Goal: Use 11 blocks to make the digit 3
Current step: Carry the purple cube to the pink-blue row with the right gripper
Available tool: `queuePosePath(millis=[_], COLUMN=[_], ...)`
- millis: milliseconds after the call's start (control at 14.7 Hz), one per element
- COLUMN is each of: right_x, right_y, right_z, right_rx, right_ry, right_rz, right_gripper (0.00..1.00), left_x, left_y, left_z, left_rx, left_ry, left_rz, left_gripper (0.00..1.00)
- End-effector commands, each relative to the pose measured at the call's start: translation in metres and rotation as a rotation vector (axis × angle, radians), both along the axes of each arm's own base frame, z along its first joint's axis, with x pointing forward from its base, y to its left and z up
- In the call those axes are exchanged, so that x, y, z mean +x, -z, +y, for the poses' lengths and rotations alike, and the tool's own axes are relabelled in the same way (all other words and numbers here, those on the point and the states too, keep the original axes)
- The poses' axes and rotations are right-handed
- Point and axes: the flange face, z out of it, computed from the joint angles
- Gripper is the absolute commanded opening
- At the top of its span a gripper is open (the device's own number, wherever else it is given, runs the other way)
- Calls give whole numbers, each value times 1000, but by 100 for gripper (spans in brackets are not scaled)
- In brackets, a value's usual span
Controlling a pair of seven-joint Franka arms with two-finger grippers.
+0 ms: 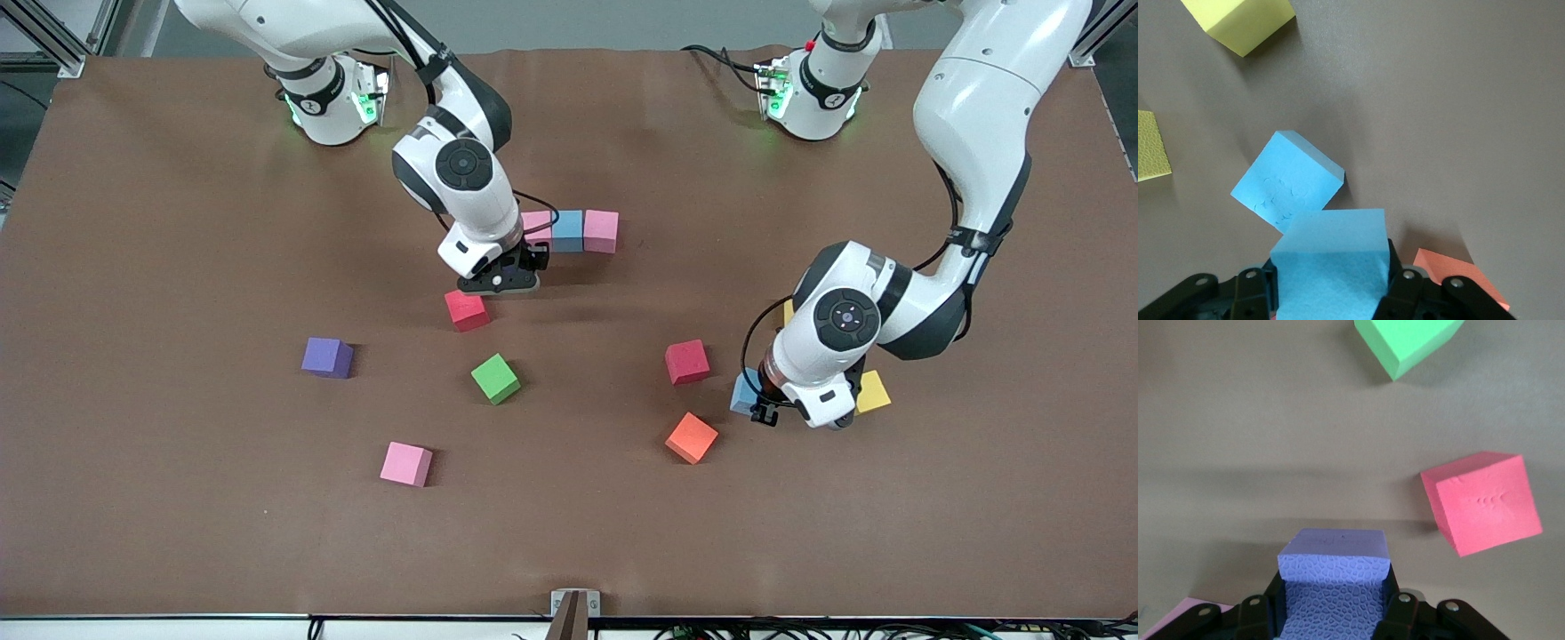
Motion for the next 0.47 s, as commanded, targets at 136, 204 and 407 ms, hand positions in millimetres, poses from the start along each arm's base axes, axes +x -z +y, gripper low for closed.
queuePosePath(millis=[136,204,407], right_x=[-21,-21,-23], right_y=[0,0,1], right_z=[2,4,7], right_rx=[9,13,16], right_ry=[17,16,19], right_rz=[-37,-41,-44], right_gripper=[1,1,1], left_x=[2,2,2], left_y=[0,0,0], left_z=[-2,-2,-2], left_rx=[6,6,6], left_ry=[16,16,16], left_rz=[1,1,1], left_gripper=[26,26,26])
